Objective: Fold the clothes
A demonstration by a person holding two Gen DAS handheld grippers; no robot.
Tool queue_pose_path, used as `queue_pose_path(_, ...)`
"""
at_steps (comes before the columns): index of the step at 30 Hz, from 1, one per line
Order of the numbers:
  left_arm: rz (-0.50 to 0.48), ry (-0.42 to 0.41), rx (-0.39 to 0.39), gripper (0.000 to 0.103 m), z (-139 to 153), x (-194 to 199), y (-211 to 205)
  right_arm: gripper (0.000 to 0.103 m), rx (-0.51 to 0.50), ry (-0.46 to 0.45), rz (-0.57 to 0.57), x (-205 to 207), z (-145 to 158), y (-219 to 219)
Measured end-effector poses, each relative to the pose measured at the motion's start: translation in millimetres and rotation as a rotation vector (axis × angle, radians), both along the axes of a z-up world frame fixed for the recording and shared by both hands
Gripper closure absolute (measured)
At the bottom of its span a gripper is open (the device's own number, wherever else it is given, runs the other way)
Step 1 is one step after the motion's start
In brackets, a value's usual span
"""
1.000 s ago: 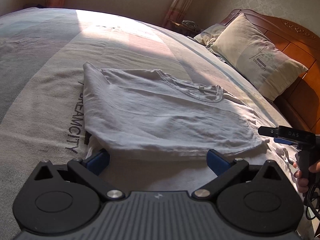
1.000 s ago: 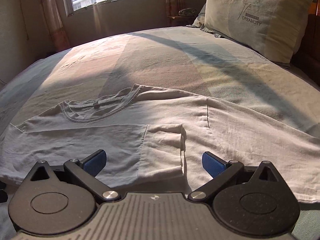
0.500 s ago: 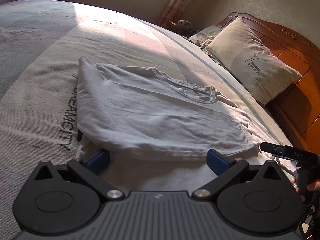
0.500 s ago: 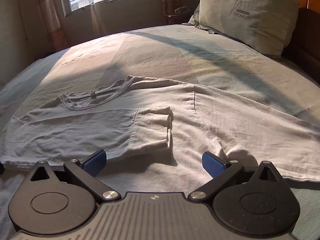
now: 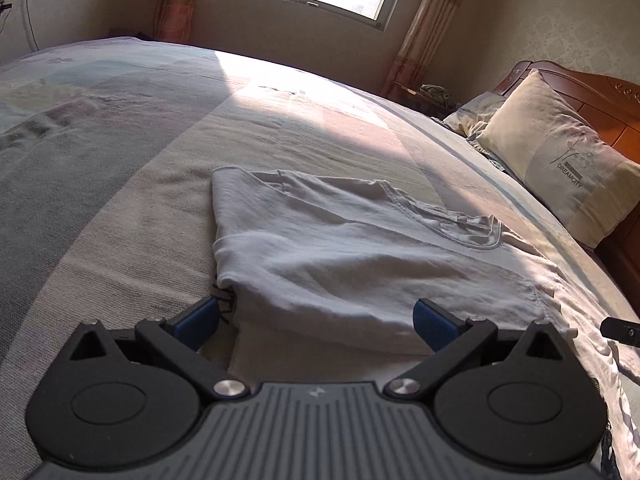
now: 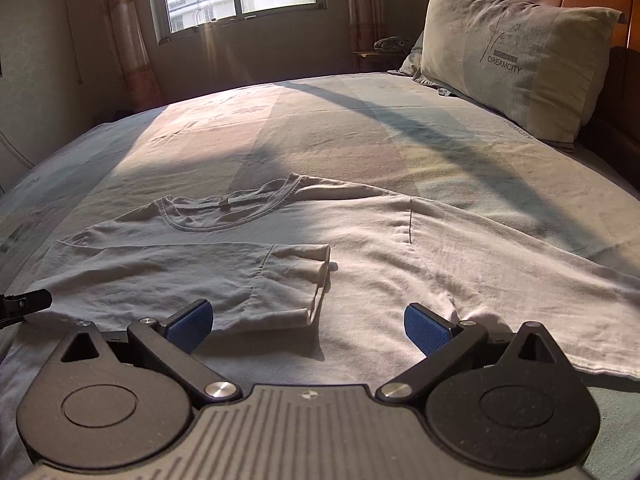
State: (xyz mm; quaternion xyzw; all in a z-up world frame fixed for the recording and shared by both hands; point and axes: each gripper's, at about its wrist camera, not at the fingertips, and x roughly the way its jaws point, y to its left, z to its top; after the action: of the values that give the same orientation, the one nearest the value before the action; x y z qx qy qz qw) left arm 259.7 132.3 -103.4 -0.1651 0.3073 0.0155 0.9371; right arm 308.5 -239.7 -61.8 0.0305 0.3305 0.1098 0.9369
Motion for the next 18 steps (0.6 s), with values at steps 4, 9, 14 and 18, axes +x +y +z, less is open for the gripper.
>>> queue_pose_path(4,-0.036,-0.007,-0.043,0.001,9,-13,8,0.000,0.006,-0.002,0.048,6,1,5)
queue_pose_path(9,-0.115,0.021,-0.079,0.001,18,-23,2,0.000,0.311,0.096,0.145,35,2,-13)
queue_pose_path(14,-0.220,0.051,0.016,0.001,21,-32,-24,0.003,0.526,0.230,0.113,62,-19,-40)
queue_pose_path(18,-0.282,0.052,0.037,0.001,20,-38,-38,0.009,0.618,0.305,0.070,79,-45,-54)
